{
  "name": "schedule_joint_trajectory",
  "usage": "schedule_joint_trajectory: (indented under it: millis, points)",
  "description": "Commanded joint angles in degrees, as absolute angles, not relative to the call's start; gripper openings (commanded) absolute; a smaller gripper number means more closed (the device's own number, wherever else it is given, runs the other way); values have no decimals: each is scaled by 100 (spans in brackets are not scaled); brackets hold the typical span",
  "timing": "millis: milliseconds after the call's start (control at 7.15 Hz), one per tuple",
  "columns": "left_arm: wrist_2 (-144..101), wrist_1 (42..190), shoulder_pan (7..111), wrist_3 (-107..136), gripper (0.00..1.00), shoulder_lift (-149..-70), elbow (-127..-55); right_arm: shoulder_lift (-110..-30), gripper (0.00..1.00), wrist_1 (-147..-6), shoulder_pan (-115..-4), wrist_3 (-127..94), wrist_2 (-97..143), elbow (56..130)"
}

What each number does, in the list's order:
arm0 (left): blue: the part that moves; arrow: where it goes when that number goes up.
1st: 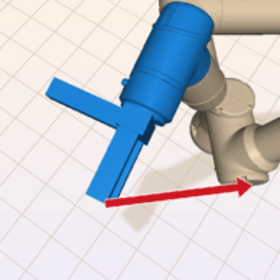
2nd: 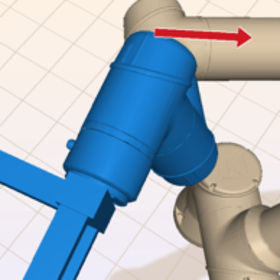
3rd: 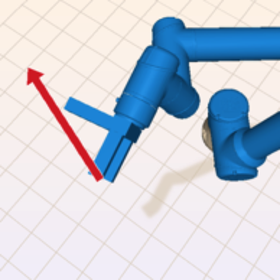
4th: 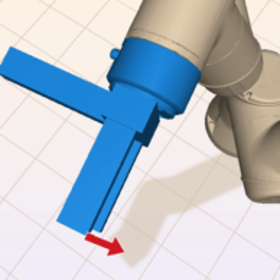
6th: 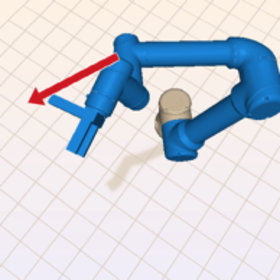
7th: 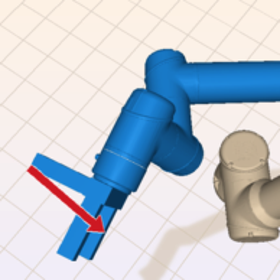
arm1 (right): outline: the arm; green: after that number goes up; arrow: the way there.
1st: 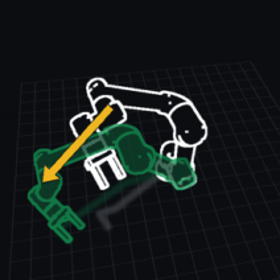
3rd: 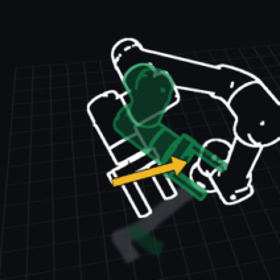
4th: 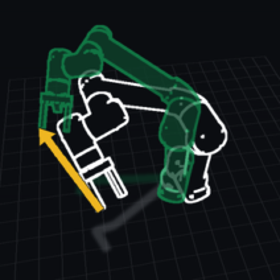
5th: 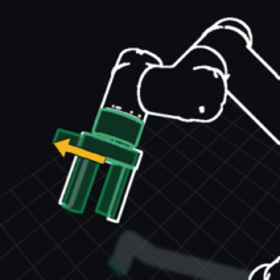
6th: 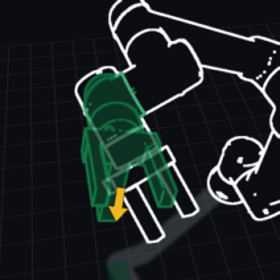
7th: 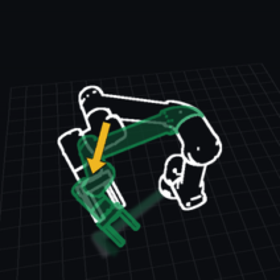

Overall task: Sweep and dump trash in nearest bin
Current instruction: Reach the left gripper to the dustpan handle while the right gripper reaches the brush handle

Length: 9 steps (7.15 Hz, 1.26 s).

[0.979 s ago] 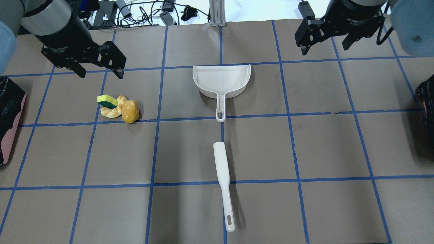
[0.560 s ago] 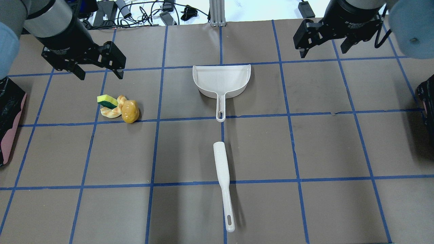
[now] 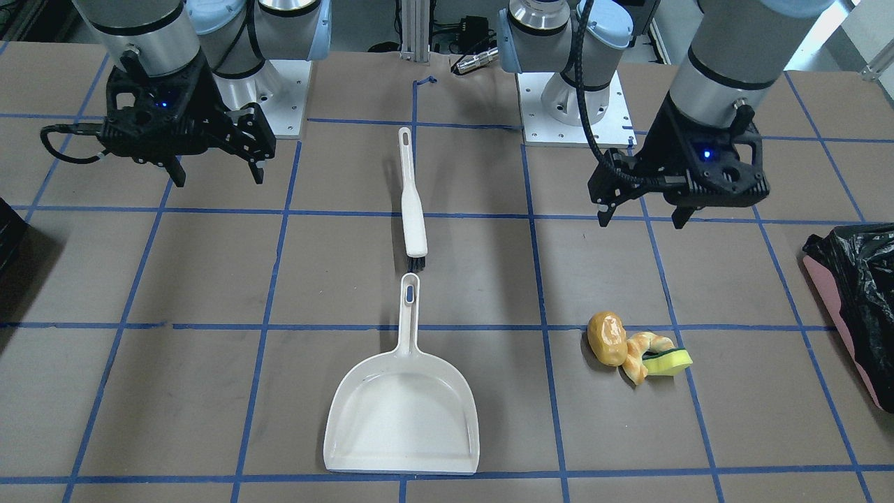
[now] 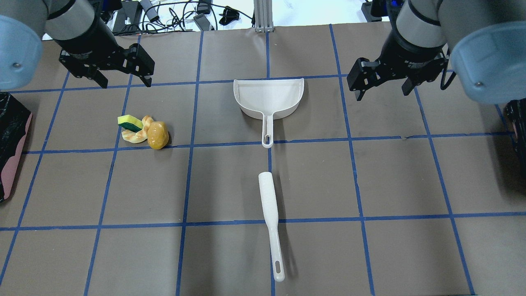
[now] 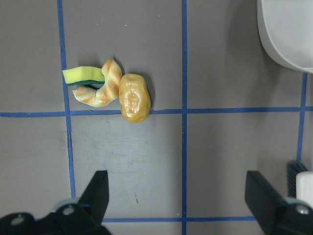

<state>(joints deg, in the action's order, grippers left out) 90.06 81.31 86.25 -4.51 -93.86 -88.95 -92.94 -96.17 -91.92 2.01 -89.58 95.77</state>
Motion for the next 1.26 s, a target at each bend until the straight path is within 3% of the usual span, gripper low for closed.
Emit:
schedule_joint_trajectory:
  millis: [0,420,699,1119]
  points:
    - [9009,7490,8657,-500,100,-10052,-8650,-9413,100,-9650,-9464,-444,-8564,10306]
    - [8974,7453,9314,182,100,-10922,-7860,-9334,100,-9914,-10291,-791,-8403,10801]
    - [8938,7069,9832,586,100,-11414,-7787,-9290,100,-10053,-10528,-835,-8376,11073]
    - [8650,6610,10379,946,100,-11969,-7796,-8888,100,-11335,-11353,-1457,-8385,11828]
